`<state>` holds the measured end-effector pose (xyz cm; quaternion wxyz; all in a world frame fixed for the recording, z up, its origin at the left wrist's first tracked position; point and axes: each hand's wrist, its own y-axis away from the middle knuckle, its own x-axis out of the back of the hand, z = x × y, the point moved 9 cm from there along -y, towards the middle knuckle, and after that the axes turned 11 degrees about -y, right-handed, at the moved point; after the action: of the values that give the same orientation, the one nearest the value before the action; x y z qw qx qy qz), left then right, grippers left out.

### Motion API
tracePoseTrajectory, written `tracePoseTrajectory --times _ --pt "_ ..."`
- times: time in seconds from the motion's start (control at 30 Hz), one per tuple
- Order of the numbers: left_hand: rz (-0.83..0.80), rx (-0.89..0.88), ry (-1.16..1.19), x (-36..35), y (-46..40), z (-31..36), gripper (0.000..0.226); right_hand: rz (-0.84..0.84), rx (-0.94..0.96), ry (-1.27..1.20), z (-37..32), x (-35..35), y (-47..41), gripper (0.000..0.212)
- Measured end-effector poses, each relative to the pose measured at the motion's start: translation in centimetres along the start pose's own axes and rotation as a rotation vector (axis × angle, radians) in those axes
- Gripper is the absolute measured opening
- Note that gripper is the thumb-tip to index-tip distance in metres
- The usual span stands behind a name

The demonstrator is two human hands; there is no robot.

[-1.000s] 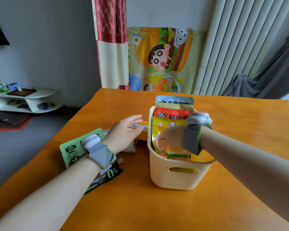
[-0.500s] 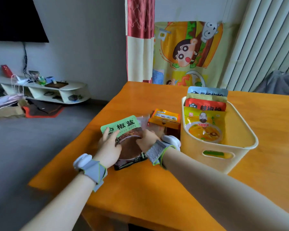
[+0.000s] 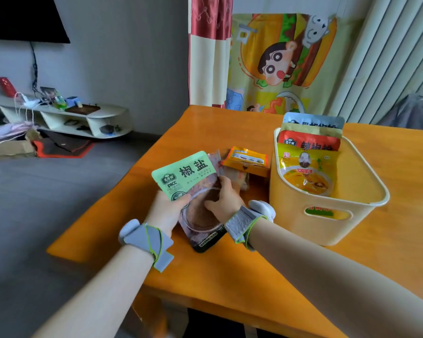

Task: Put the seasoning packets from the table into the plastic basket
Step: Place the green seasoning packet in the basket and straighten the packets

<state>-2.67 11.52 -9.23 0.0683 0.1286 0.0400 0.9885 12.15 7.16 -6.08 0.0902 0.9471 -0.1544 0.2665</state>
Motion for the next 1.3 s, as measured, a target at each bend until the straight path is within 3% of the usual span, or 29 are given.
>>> tracePoseTrajectory --times 0.1,0.23,0.43,0.6,0.7,0.8,0.87,0.97,1.03,1.13,1.3 --pt "0.048 -0.075 0.042 0.0 1.4 2.8 0.011 -0.020 0.028 -0.197 -0.2 1.4 0.8 0.072" --pt "0.103 -0.210 0.120 0.7 2.4 7.9 0.016 0.041 0.071 -0.436 -2.3 3.6 1.8 0.048" --pt "0.141 -0.358 0.138 -0.4 3.0 14.6 0.020 0.120 0.156 -0.678 -6.1 8.5 2.1 0.031" --pt "0.084 -0.460 0.099 -3.2 3.3 19.2 0.010 0.104 0.184 -0.827 -6.3 14.4 2.0 0.015" --pt "0.005 -0.536 0.157 -5.0 3.0 21.6 0.015 0.110 0.222 -0.875 -6.4 18.3 1.7 0.007" --pt "-0.077 -0.586 0.176 -8.4 2.3 23.9 0.016 0.072 0.263 -0.918 -6.2 22.3 1.3 0.016" --pt "-0.129 -0.608 0.096 -10.6 1.9 24.8 0.015 0.051 0.272 -0.914 -5.9 23.9 1.0 0.010" --pt "-0.247 -0.551 -0.136 -15.1 0.7 24.4 0.020 0.217 0.245 -0.933 -3.5 27.3 0.2 0.014" --pt "-0.228 -0.530 -0.415 -17.3 -0.2 23.4 0.031 0.356 0.243 -1.001 -1.4 29.4 -0.2 0.007" --pt "-0.217 -0.567 -0.606 -19.1 -1.0 21.8 0.030 0.515 0.231 -1.036 1.5 31.4 -0.4 0.005" --pt "-0.126 -0.629 -0.923 -20.4 -2.1 21.1 0.020 0.563 0.255 -1.033 3.1 32.6 -0.9 0.016"
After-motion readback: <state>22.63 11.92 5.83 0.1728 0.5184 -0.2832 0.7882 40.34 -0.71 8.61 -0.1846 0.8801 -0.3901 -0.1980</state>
